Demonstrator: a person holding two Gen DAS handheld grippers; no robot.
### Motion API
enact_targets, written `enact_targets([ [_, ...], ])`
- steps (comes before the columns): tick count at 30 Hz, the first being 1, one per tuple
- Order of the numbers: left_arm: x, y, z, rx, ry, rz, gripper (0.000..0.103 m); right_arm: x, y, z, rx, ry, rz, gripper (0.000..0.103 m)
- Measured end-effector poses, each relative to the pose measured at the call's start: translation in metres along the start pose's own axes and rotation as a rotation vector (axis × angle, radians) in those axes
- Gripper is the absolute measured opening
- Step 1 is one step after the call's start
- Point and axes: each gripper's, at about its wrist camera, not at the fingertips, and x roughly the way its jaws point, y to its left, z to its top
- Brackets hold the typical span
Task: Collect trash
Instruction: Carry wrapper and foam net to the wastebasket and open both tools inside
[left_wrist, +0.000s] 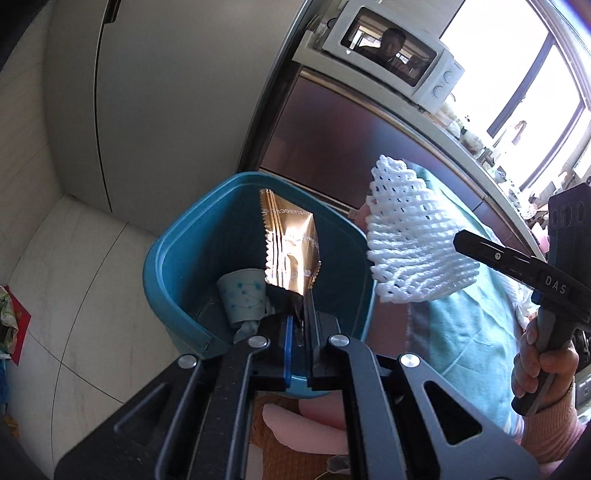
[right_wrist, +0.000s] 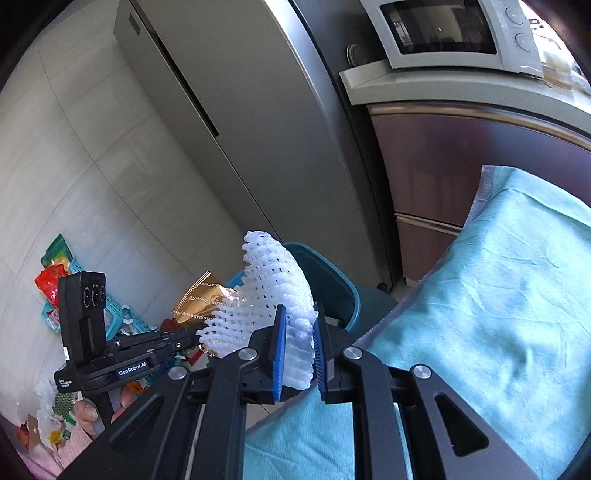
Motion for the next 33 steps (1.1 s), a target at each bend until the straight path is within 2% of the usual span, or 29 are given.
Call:
enact_targets([
  [8,0.03,0.009,-0.003,-0.03,0.051,0.006,0.011,0.04,0.01,0.002,-0.004,0.082,-0.052,0.015],
  [10,0.036,0.008,-0.003,-0.035,0.06,0.006,0.012,0.048,0.011,0.003,-0.001,0.099,-0.063,0.018],
  [14,0.041,0.008,-0.004,-0.05,0.058,0.018,0.016,0.058,0.013,-0.001,-0.001,0.122,-0.086,0.031],
  [19,0.037,0.004,-0.006,-0.052,0.034,0.014,0.021,0.05,0.013,-0.004,-0.005,0.1,-0.077,0.04],
  [22,0.033,-0.001,-0.004,-0.043,0.013,0.017,0.027,0.048,0.007,-0.003,0.003,0.089,-0.065,0.047],
  [26,0.026,-0.008,-0.003,-0.04,-0.006,0.007,0.028,0.045,0.005,-0.003,0.005,0.078,-0.05,0.049],
  [33,0.024,-0.006,-0.001,-0.067,-0.014,0.045,0.03,0.044,0.002,0.0,0.004,0.061,-0.017,0.052],
])
